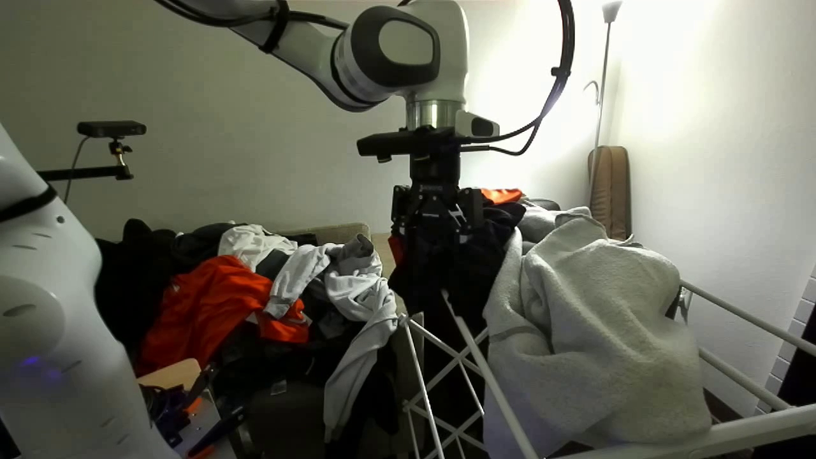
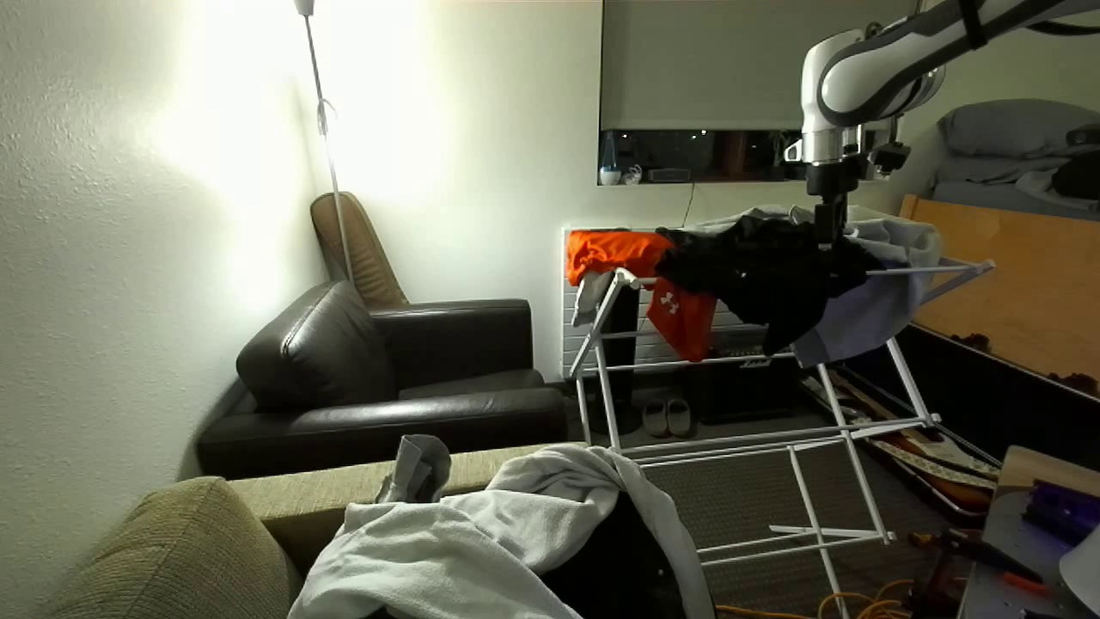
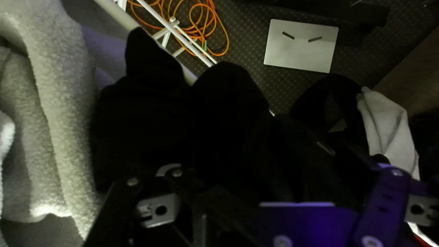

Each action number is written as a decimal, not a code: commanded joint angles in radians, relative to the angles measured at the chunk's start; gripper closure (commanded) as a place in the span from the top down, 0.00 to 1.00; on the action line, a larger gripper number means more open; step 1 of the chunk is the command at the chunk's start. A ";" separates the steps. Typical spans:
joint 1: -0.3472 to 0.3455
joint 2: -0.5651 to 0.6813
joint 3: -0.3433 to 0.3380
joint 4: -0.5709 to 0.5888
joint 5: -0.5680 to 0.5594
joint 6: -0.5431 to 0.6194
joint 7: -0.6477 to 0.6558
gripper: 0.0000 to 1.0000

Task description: Put the black shirt on the couch

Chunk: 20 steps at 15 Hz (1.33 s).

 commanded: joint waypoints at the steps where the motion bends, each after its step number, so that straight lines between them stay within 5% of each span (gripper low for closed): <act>1: -0.012 0.001 0.012 0.001 0.002 -0.001 -0.002 1.00; 14: -0.009 0.001 0.014 0.000 0.003 0.001 -0.005 1.00; 20: 0.020 -0.008 0.068 -0.008 0.001 0.007 0.023 1.00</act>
